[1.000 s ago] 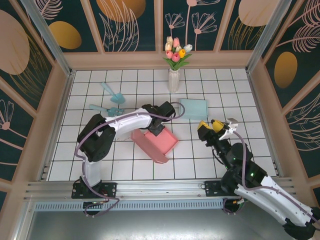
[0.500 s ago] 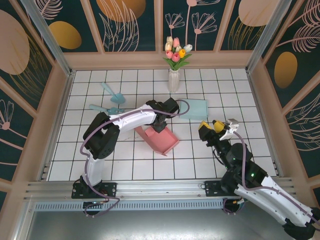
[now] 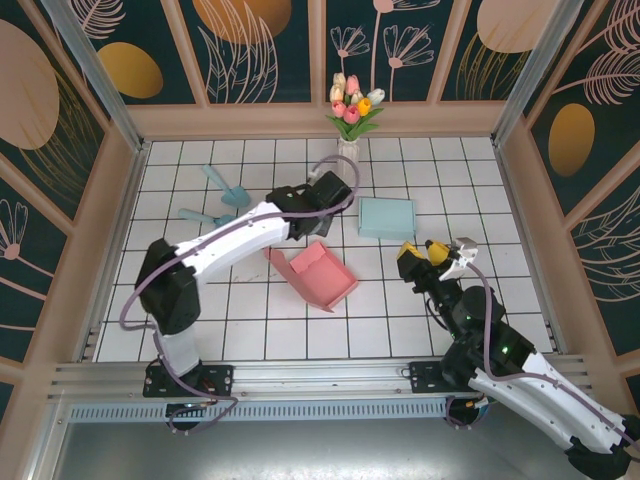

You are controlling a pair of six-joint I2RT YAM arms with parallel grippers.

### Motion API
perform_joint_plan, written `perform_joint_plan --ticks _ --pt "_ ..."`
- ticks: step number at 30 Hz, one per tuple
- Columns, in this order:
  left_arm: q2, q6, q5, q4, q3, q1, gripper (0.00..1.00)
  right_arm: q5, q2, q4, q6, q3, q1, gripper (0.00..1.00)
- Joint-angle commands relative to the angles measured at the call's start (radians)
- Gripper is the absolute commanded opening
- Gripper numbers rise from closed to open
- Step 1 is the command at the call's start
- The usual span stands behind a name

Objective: Fold the paper box

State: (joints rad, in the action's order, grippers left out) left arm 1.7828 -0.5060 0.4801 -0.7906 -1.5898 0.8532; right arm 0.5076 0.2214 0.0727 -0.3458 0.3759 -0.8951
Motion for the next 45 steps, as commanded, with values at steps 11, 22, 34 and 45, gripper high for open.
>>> perform_joint_plan --ticks 11,22,34,45 --pt "-0.571 -0.917 -0.269 0.095 0.544 0.003 0.75 0.036 0.089 -0.025 0.042 -0.015 0.01 0.66" --pt "-0.608 -0.903 -0.233 0.037 0.583 0.012 0.68 0.055 0.104 -0.024 0.05 -0.017 0.015 0.66" --pt "-0.738 -1.012 -0.242 0.06 0.718 0.036 0.68 0.052 0.11 -0.029 0.051 -0.02 0.016 0.66" --pt "-0.75 -0.977 -0.161 0.111 0.886 0.05 0.7 -0.079 0.181 -0.101 0.092 -0.034 0.017 0.65"
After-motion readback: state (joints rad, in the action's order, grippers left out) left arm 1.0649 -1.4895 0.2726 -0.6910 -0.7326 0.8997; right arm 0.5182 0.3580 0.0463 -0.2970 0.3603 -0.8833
